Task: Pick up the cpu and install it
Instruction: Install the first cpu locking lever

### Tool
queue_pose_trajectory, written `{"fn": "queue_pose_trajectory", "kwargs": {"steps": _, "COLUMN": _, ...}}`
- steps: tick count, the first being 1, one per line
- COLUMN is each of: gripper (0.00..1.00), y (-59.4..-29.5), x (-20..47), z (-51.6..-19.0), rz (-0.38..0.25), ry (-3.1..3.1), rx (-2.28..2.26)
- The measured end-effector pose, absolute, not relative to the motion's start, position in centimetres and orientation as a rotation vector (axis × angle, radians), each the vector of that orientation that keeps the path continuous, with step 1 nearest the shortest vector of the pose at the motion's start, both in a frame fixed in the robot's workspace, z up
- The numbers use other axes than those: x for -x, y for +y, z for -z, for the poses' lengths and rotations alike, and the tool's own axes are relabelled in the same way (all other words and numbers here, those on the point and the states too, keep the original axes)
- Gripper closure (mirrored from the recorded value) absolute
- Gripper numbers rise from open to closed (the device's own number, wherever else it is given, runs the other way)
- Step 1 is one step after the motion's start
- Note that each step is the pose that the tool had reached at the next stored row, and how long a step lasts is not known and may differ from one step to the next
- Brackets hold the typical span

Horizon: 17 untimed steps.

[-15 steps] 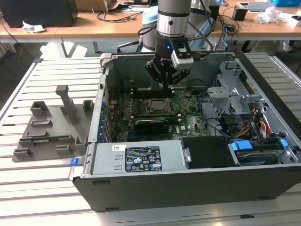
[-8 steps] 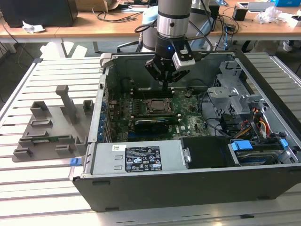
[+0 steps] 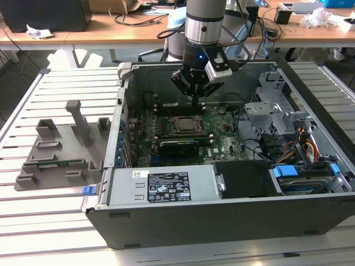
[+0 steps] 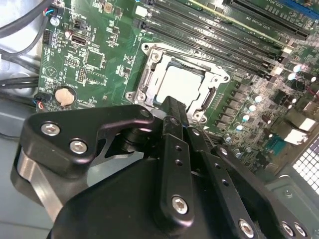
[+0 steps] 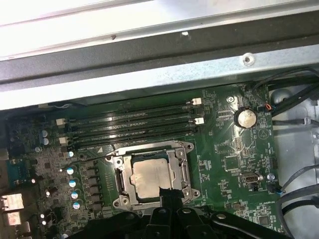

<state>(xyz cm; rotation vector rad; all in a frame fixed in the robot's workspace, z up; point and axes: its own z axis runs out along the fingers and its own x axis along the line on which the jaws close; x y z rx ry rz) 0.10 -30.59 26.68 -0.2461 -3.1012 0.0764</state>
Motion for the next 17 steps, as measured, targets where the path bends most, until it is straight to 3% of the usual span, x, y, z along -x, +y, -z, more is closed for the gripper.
{"fn": "queue_pose_trajectory", "kwargs": {"steps": 17, "gripper": 0.89, "y": -30.59, "x": -0.10, "z": -26.69, "rz": -0.078, "ry": -3.110, "rx": 0.130}}
